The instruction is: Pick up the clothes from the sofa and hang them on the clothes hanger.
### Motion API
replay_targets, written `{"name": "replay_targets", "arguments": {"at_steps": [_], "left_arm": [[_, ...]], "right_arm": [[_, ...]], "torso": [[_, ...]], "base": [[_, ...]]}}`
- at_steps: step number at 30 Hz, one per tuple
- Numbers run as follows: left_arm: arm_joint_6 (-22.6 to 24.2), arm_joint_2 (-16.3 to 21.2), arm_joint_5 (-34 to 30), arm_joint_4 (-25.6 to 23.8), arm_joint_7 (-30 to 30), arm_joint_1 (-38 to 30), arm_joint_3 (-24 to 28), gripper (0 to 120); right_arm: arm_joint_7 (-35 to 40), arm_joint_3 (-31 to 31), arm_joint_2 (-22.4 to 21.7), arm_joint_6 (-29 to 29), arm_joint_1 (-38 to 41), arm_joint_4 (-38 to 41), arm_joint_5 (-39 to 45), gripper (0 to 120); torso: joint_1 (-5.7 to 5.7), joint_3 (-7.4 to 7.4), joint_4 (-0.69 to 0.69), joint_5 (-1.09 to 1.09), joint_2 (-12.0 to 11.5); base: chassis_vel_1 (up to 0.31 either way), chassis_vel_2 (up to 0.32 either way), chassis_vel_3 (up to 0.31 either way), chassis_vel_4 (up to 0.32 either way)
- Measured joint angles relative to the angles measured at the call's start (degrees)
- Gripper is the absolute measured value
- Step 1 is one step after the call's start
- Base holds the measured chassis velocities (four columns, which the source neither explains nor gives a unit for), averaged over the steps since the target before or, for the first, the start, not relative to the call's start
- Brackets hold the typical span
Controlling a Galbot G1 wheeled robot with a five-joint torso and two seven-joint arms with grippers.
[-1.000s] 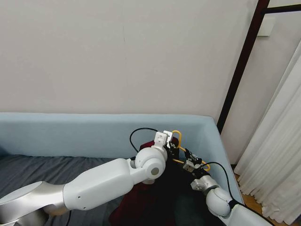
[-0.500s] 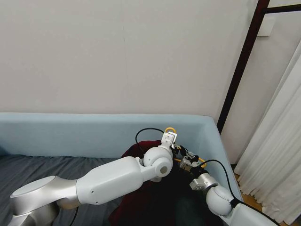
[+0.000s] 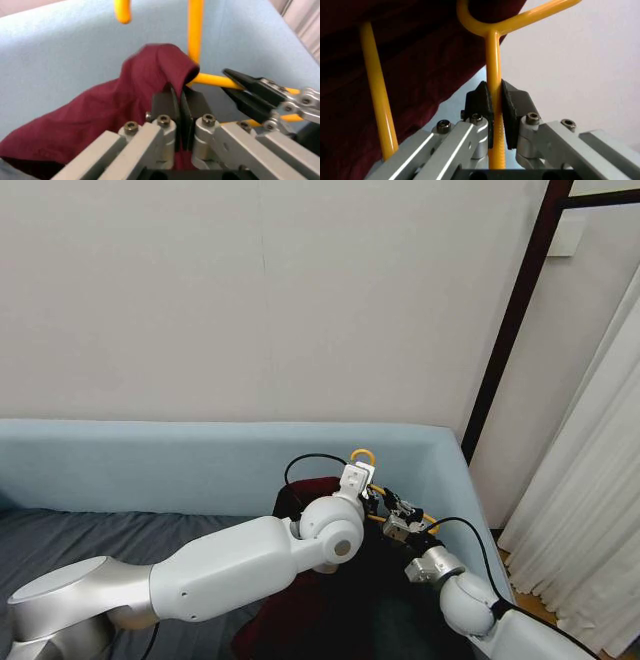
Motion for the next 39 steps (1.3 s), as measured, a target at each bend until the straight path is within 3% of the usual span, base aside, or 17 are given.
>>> {"name": "replay_targets", "arguments": {"at_steps": [8, 17, 20, 27, 29, 32, 33, 35, 37, 38, 39], "left_arm": [[0.73, 3.01, -0.06, -1.18, -1.39, 1.54, -2.61, 37], [5.65, 4.9, 0.07, -4.42, -1.23, 2.24, -4.41, 69], [6.45, 7.93, 0.67, -8.36, -1.23, 2.79, -4.56, 84], [5.63, 14.19, 7.7, -13.54, 3.68, 4.93, -6.85, 102], [5.21, 16.72, 12.43, -14.26, 7.47, 5.28, -7.84, 106], [3.87, 21.66, 20.56, -13.98, 17.88, 4.68, -8.61, 112], [3.87, 21.66, 20.56, -13.98, 17.88, 4.68, -8.61, 112], [1.52, 24.73, 24.45, -11.79, 26.7, 2.98, -8.67, 113], [-3.3, 26.87, 26.57, -6.37, 36.73, -0.32, -6.71, 115], [-3.3, 26.87, 26.57, -6.37, 36.73, -0.32, -6.71, 115], [-4.43, 27.09, 26.72, -3.38, 41.42, -2.16, -5.52, 115]], "right_arm": [[0.09, 0.04, -0.76, 0.84, -0.61, 0.93, 1.21, 5], [-0.4, 1.13, -0.87, 2.93, -1.61, 1.56, 2.31, 5], [-0.44, 2.17, -1.3, 3.63, -2.03, 1.56, 2.83, 5], [-0.13, 3.2, -0.69, 4.76, -3.21, 0.94, 2.82, 5], [-0.03, 3.31, -0.56, 5.09, -3.37, 0.76, 2.68, 5], [0.1, 3.45, -0.51, 5.71, -3.45, 0.42, 2.3, 5], [0.1, 3.45, -0.51, 5.71, -3.45, 0.42, 2.3, 5], [0.2, 3.71, -0.46, 6.13, -3.54, 0.37, 1.86, 5], [0.29, 3.9, -0.39, 6.54, -3.6, 0.35, 1.54, 5], [0.29, 3.9, -0.39, 6.54, -3.6, 0.35, 1.54, 5], [0.29, 3.9, -0.34, 6.87, -3.58, 0.23, 1.28, 5]], "torso": [[0.0, 0.0, 0.01, -0.02, 0.0], [0.0, 0.0, -0.01, -0.01, 0.0], [0.0, 0.0, 0.01, -0.02, 0.0], [0.0, 0.0, 0.0, -0.02, 0.0], [0.0, 0.0, 0.01, -0.02, 0.0], [0.0, 0.0, 0.02, -0.03, 0.01], [0.0, 0.0, 0.02, -0.03, 0.01], [0.0, 0.0, 0.02, -0.02, 0.0], [0.0, 0.0, 0.01, -0.02, 0.0], [0.0, 0.0, 0.01, -0.02, 0.0], [0.0, 0.01, 0.01, -0.03, 0.0]], "base": [[0.0, 0.0, 0.0, 0.0], [0.0, 0.0, 0.0, 0.0], [0.0, 0.0, 0.0, 0.0], [0.0, 0.0, 0.0, 0.0], [0.0, 0.0, 0.0, 0.0], [0.0, 0.0, 0.0, 0.0], [0.0, 0.0, 0.0, 0.0], [0.0, 0.0, 0.0, 0.0], [0.0, 0.0, 0.0, 0.0], [0.0, 0.0, 0.0, 0.0], [0.0, 0.0, 0.0, 0.0]]}}
